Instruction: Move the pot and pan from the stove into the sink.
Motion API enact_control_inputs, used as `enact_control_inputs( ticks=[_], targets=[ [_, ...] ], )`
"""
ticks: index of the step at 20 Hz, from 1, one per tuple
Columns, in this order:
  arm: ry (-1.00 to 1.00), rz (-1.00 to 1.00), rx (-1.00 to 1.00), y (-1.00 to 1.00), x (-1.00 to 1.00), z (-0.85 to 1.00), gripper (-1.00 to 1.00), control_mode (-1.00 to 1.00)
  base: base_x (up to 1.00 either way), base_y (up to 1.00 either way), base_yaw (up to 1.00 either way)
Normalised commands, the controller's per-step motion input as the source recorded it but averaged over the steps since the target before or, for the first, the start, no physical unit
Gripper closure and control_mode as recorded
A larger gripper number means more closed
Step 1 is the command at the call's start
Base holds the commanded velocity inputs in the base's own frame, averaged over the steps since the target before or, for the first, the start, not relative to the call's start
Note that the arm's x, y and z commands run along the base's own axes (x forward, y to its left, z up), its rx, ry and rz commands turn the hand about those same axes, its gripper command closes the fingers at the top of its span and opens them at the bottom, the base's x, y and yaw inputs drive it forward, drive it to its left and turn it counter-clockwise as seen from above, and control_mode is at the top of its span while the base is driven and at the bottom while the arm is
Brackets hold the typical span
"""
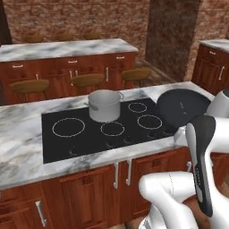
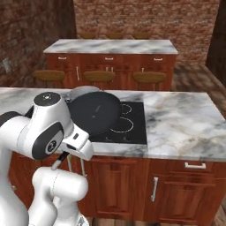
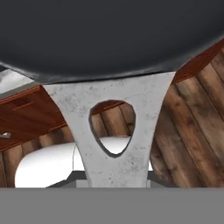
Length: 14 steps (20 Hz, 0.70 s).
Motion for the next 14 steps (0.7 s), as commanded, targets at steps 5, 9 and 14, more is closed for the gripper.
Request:
enact_control_inputs(
  ticks=[5, 9, 14],
  targets=[
    [0.0, 0.0, 0.0, 0.0, 0.0, 0.0, 1.0, 1.0, -0.09, -0.19, -0.4],
    [0.0, 0.0, 0.0, 0.0, 0.0, 0.0, 1.0, 1.0, -0.06, -0.2, -0.41],
    [0.0, 0.0, 0.0, 0.0, 0.0, 0.0, 1.0, 1.0, -0.02, -0.18, -0.42]
  ],
)
